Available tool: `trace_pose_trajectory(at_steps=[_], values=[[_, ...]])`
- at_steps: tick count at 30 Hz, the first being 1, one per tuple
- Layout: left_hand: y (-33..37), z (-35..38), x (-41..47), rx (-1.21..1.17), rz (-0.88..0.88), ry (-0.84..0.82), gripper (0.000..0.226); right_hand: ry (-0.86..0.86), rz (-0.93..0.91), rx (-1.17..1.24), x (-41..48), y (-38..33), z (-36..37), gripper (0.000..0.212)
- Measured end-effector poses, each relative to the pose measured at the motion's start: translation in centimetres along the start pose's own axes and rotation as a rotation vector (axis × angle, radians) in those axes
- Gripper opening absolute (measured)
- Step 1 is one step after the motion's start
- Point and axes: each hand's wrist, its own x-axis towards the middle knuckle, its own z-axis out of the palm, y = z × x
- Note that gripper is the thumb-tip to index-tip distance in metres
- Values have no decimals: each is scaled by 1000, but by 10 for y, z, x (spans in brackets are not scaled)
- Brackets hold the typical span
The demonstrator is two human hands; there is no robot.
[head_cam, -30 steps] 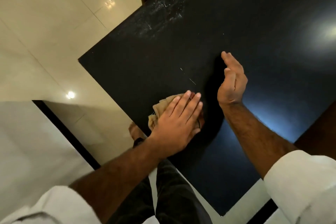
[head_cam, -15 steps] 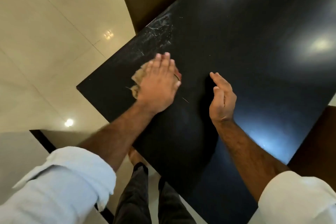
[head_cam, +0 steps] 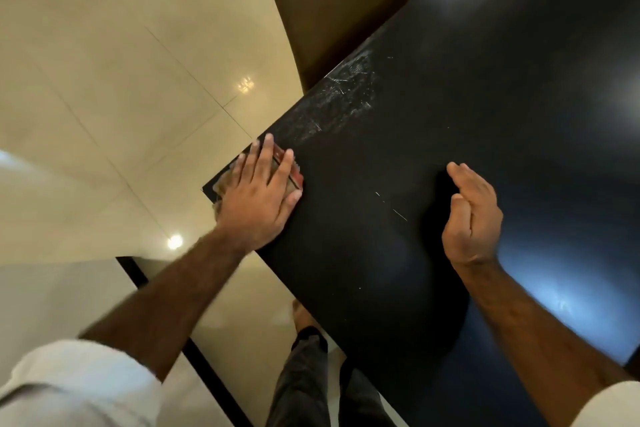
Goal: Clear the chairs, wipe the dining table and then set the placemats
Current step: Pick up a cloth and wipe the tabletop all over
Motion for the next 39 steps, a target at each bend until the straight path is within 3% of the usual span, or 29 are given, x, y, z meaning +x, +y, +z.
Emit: trace_pose_trajectory(at_steps=[4, 7, 12, 14, 16, 19, 24, 26, 29, 33, 36, 39], values=[[30, -30, 82, -34, 12, 48, 81, -57, -19, -143, -1, -5, 3, 51], [86, -43, 129, -46, 172, 47, 84, -79, -11, -197, 1, -6, 3, 52], [97, -31, 109, 17, 414, -21, 84, -118, 20, -256, 2, -8, 2, 55], [69, -28, 88, 42, 387, -49, 86, -118, 20, -252, 3, -10, 2, 55], [41, -31, 84, 40, 254, -64, 89, -113, 25, -247, 4, -13, 2, 55], [27, -44, 116, 36, 141, -65, 89, -124, 43, -250, 4, -15, 1, 56], [89, -72, 209, 30, 184, 60, 84, -132, 26, -298, 5, -16, 2, 56], [115, -74, 224, 66, 223, 96, 84, -176, 11, -442, 9, -22, 3, 57], [124, -64, 200, 93, 310, 80, 84, -265, -9, -720, 28, -36, 13, 62], [110, -53, 143, 162, 397, -33, 89, -323, -9, -823, 100, -26, 21, 75], [87, -54, 141, 221, 336, -71, 89, -344, -31, -852, 131, -10, 14, 85], [84, -69, 183, 179, 245, -3, 85, -348, -54, -858, 130, -6, 12, 86]])
